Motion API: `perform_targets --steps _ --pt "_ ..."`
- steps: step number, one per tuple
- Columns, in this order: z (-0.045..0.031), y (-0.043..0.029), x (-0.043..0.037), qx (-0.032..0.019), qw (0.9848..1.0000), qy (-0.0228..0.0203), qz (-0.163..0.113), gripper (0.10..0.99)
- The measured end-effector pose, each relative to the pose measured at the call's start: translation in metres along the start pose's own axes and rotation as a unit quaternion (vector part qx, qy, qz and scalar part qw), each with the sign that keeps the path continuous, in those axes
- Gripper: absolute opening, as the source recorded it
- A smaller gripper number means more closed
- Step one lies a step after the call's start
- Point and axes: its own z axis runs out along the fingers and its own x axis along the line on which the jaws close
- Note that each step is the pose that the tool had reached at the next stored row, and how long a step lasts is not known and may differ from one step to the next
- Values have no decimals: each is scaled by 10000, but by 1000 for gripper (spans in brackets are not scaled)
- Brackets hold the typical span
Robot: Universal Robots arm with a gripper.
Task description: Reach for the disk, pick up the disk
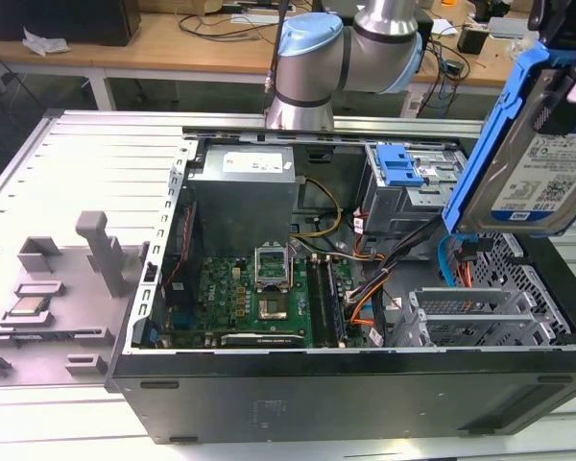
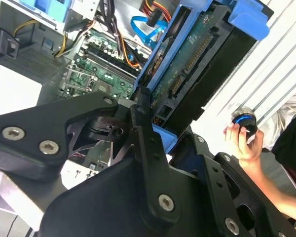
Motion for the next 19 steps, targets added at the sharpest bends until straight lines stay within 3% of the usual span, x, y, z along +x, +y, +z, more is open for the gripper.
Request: perform_targets --steps 6,19 --pt "18 0 117 0 10000 0 0 369" --pt "94 -7 229 0 10000 0 0 369"
